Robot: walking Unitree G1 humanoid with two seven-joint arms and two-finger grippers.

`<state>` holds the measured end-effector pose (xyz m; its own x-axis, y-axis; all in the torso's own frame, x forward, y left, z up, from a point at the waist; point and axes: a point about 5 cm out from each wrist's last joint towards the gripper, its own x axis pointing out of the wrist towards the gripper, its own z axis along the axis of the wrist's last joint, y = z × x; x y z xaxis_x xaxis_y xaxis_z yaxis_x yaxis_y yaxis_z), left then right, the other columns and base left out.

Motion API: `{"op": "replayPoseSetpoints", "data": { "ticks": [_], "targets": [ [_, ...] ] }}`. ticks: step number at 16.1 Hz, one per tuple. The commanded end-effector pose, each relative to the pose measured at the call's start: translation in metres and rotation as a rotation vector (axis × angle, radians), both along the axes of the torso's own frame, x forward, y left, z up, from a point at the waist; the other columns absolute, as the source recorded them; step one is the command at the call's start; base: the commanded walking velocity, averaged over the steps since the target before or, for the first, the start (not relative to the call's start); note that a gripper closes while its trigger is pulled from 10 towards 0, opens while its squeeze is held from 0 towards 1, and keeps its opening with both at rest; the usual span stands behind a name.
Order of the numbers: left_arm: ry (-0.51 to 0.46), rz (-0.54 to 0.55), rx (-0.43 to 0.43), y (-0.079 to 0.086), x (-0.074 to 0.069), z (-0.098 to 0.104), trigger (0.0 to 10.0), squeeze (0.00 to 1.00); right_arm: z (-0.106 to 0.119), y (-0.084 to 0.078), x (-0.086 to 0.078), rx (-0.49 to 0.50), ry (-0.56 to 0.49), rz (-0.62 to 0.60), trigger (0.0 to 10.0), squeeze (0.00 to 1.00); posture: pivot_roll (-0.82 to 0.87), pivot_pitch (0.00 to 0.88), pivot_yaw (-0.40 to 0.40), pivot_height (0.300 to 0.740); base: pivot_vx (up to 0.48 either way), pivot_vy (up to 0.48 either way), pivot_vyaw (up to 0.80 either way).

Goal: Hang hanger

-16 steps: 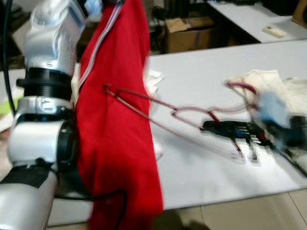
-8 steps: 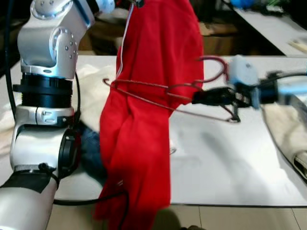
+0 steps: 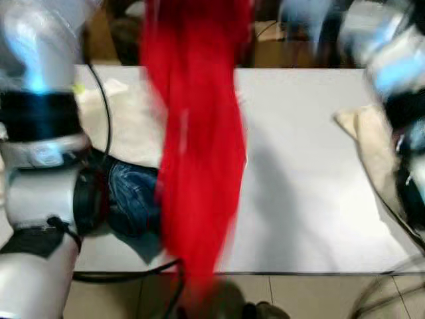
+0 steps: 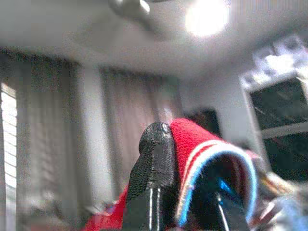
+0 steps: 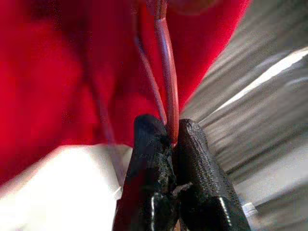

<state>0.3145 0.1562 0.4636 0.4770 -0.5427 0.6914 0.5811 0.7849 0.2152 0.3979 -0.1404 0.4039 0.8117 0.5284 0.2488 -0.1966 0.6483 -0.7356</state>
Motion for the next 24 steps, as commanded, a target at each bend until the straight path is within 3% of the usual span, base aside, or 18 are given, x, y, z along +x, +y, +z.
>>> {"op": "replayPoseSetpoints", "data": {
  "ticks": [1, 2, 5, 7, 8, 11, 14, 16, 19, 22, 23, 24],
  "targets": [
    [-0.079, 0.050, -0.090, 0.020, -0.012, 0.016, 10.0, 0.00, 0.040, -0.012, -0.013, 0.165, -0.208, -0.018, 10.0, 0.00, -0.03, 0.000, -0.009, 0.740, 0.000, 0.000, 0.00],
    [-0.105, 0.068, -0.148, 0.031, -0.017, 0.022, 10.0, 0.00, 0.055, -0.014, -0.019, 0.211, -0.300, -0.005, 10.0, 0.00, -0.02, 0.000, -0.009, 0.740, 0.000, 0.000, 0.00],
    [-0.122, 0.071, -0.165, 0.036, -0.022, 0.025, 10.0, 0.00, 0.058, -0.011, -0.022, 0.191, -0.387, -0.005, 10.0, 0.00, -0.03, 0.000, -0.005, 0.740, 0.000, 0.000, 0.00],
    [-0.087, 0.074, -0.140, 0.031, -0.015, 0.015, 10.0, 0.00, 0.022, 0.000, -0.007, 0.052, -0.276, 0.003, 10.0, 0.00, -0.03, 0.000, 0.008, 0.740, 0.000, 0.000, 0.00],
    [-0.042, 0.091, -0.103, 0.026, -0.007, 0.002, 10.0, 0.00, -0.008, 0.000, -0.001, -0.025, -0.208, 0.021, 10.0, 0.00, -0.03, 0.000, 0.017, 0.740, 0.000, 0.000, 0.00],
    [0.197, 0.176, 0.121, 0.008, 0.019, -0.067, 10.0, 0.00, -0.093, -0.010, 0.004, -0.166, 0.109, 0.156, 10.0, 0.00, -0.04, 0.000, 0.036, 0.740, 0.000, 0.000, 0.00],
    [0.389, 0.310, 0.250, 0.009, 0.035, -0.128, 10.0, 0.00, -0.166, -0.022, -0.014, -0.308, 0.325, 0.304, 10.0, 0.00, -0.05, 0.000, 0.058, 0.740, 0.000, 0.000, 0.00],
    [0.474, 0.393, 0.315, 0.013, 0.045, -0.158, 10.0, 0.00, -0.205, -0.029, -0.037, -0.328, 0.447, 0.403, 10.0, 0.00, -0.06, 0.000, 0.076, 0.740, 0.000, 0.000, 0.00],
    [0.501, 0.439, 0.372, 0.014, 0.054, -0.171, 10.0, 0.00, -0.220, -0.035, -0.063, -0.389, 0.523, 0.485, 10.0, 0.00, -0.06, 0.000, 0.094, 0.740, 0.000, 0.000, 0.00],
    [0.564, 0.554, 0.454, 0.030, 0.066, -0.195, 10.0, 0.00, -0.213, -0.045, -0.087, -0.428, 0.565, 0.523, 10.0, 0.00, -0.07, 0.000, 0.109, 0.740, 0.000, 0.000, 0.00],
    [0.601, 0.589, 0.495, 0.038, 0.069, -0.209, 10.0, 0.00, -0.207, -0.050, -0.094, -0.431, 0.569, 0.525, 10.0, 0.00, -0.07, 0.000, 0.115, 0.740, 0.000, 0.000, 0.00],
    [0.684, 0.631, 0.616, 0.055, 0.070, -0.240, 10.0, 0.00, -0.193, -0.055, -0.108, -0.426, 0.571, 0.522, 10.0, 0.00, -0.08, 0.000, 0.123, 0.740, 0.000, 0.000, 0.00]
  ]
}}
